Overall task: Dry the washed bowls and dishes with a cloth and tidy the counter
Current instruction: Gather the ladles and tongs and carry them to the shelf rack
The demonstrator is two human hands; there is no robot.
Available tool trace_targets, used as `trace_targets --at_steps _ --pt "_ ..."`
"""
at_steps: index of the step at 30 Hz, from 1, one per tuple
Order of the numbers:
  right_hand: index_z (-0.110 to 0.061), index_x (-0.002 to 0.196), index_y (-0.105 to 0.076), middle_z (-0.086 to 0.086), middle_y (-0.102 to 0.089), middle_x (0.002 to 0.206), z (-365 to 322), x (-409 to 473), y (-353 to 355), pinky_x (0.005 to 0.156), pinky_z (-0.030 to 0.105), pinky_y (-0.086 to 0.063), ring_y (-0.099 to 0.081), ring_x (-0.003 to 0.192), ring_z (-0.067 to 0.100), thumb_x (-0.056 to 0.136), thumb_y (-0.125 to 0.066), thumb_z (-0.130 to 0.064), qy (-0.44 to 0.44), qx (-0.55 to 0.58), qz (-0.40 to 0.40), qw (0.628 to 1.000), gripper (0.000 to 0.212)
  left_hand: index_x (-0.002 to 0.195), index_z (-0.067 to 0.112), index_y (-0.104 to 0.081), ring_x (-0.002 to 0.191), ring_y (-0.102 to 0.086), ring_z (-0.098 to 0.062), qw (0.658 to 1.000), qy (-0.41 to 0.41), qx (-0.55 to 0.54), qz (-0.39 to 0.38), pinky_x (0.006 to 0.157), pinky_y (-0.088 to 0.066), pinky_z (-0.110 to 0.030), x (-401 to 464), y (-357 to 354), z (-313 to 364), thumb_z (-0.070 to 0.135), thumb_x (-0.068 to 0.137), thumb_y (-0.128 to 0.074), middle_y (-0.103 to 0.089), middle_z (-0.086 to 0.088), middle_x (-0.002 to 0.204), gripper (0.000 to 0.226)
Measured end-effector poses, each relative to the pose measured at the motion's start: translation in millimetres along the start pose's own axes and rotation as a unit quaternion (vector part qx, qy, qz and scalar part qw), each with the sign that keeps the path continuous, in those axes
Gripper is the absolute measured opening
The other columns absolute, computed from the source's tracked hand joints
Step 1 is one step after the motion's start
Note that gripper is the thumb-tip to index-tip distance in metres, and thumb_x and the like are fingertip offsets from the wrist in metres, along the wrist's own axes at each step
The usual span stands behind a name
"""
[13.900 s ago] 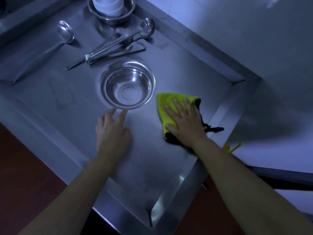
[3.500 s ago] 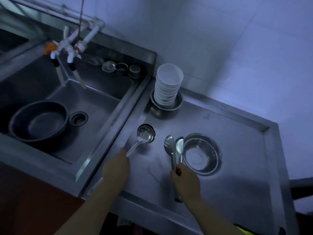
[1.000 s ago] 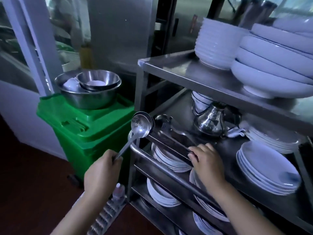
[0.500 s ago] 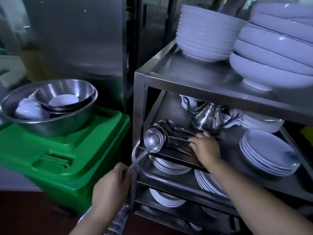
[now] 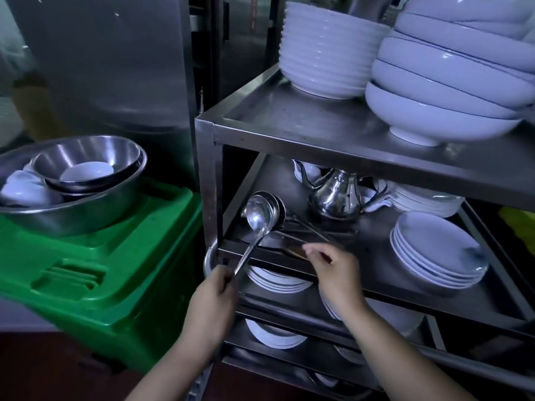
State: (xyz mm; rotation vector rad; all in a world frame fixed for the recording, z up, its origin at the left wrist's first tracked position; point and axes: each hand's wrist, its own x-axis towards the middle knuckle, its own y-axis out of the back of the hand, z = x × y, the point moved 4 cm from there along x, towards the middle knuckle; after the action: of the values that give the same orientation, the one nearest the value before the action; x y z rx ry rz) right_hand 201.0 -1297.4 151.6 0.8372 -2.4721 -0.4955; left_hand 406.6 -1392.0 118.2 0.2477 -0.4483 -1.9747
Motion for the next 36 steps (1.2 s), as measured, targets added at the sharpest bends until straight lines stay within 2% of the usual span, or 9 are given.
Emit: trace_targets --at_steps 6,9,13,18,21,24,28,33,36 --pt "-0.020 0.080 -0.069 -0.012 -0.062 0.067 -8 -5 -19 0.057 0.007 -0.040 -0.055 0.058 -0.008 0.094 -0.057 -0.026 -0.159 0.132 -0.149 0.967 0.019 0.100 0.018 -0.037 0.071 -0.059 -0.010 0.997 -0.035 -0.067 -0.019 0.070 -0.048 -0.039 -5 -51 39 0.001 0.088 -0.046 -0.062 0.004 0.077 0.023" --pt "-0.001 0.087 -0.065 -0.001 -0.052 0.068 -5 -1 -16 0.057 0.023 -0.035 -0.045 0.062 0.009 0.094 -0.057 -0.029 -0.172 0.135 -0.136 0.966 0.030 0.099 0.017 -0.030 0.065 -0.056 -0.006 0.996 -0.067 -0.043 -0.035 0.063 -0.043 -0.033 -10 -73 55 -0.001 0.088 -0.046 -0.059 0.002 0.072 0.027" --pt "-0.008 0.074 -0.057 0.004 -0.048 0.062 6 7 -3 0.058 0.028 -0.034 -0.042 0.061 0.015 0.091 -0.058 -0.017 -0.190 0.133 -0.084 0.969 0.020 0.096 0.014 -0.029 0.065 -0.055 0.008 0.992 -0.100 -0.051 -0.060 0.051 -0.036 -0.009 -16 -95 72 -0.011 0.084 -0.044 -0.055 0.009 0.074 0.032" --pt "-0.010 0.068 -0.051 0.004 -0.052 0.056 15 19 8 0.049 0.025 -0.036 -0.046 0.052 0.016 0.090 -0.054 -0.009 -0.192 0.113 -0.055 0.973 0.022 0.091 0.027 -0.031 0.055 -0.060 0.001 0.982 -0.074 -0.095 -0.143 0.048 -0.042 -0.012 -18 -115 77 0.000 0.091 -0.044 -0.060 0.003 0.084 0.031" --pt "-0.005 0.073 -0.047 0.012 -0.056 0.060 13 38 19 0.061 0.035 -0.042 -0.053 0.061 0.027 0.091 -0.050 -0.010 -0.134 0.019 -0.057 0.989 0.019 0.104 0.031 -0.033 0.076 -0.063 0.004 0.981 -0.080 -0.092 -0.151 0.068 -0.052 -0.020 -11 -114 70 0.009 0.091 -0.052 -0.063 0.013 0.090 0.032" --pt "-0.012 0.070 -0.039 0.025 -0.062 0.081 7 66 29 0.063 0.039 -0.036 -0.057 0.076 0.039 0.091 -0.049 -0.011 0.003 -0.193 -0.075 0.978 0.023 0.110 0.028 -0.035 0.069 -0.062 -0.004 0.991 -0.065 -0.097 -0.072 0.070 -0.055 -0.038 6 -93 60 0.013 0.089 -0.056 -0.065 0.012 0.073 0.033" --pt "-0.006 0.098 -0.059 0.015 -0.068 0.084 -8 90 11 0.056 0.031 -0.048 -0.068 0.074 0.031 0.080 -0.056 -0.007 0.177 -0.501 -0.126 0.837 0.018 0.113 0.020 -0.041 0.078 -0.060 0.007 0.995 -0.063 -0.054 0.062 0.071 -0.046 -0.019 40 -60 56 0.013 0.087 -0.059 -0.062 0.020 0.080 0.032" --pt "-0.011 0.052 -0.059 0.002 -0.053 0.038 -13 92 -24 0.030 0.015 -0.034 -0.052 0.029 0.016 0.027 -0.087 -0.011 0.291 -0.541 -0.112 0.781 0.038 0.115 0.016 -0.042 0.076 -0.057 0.005 0.991 -0.042 -0.034 0.119 0.066 -0.040 -0.007 62 -39 50 0.010 0.087 -0.058 -0.061 0.016 0.083 0.033" --pt "-0.012 0.055 -0.063 0.001 -0.055 0.041 -4 93 -38 0.032 0.015 -0.034 -0.054 0.032 0.013 0.031 -0.087 -0.013 0.311 -0.559 -0.128 0.758 0.034 0.117 0.014 -0.043 0.082 -0.063 -0.016 0.992 -0.024 -0.044 0.118 0.076 -0.051 -0.035 62 -34 43 0.009 0.087 -0.056 -0.067 0.004 0.089 0.033"
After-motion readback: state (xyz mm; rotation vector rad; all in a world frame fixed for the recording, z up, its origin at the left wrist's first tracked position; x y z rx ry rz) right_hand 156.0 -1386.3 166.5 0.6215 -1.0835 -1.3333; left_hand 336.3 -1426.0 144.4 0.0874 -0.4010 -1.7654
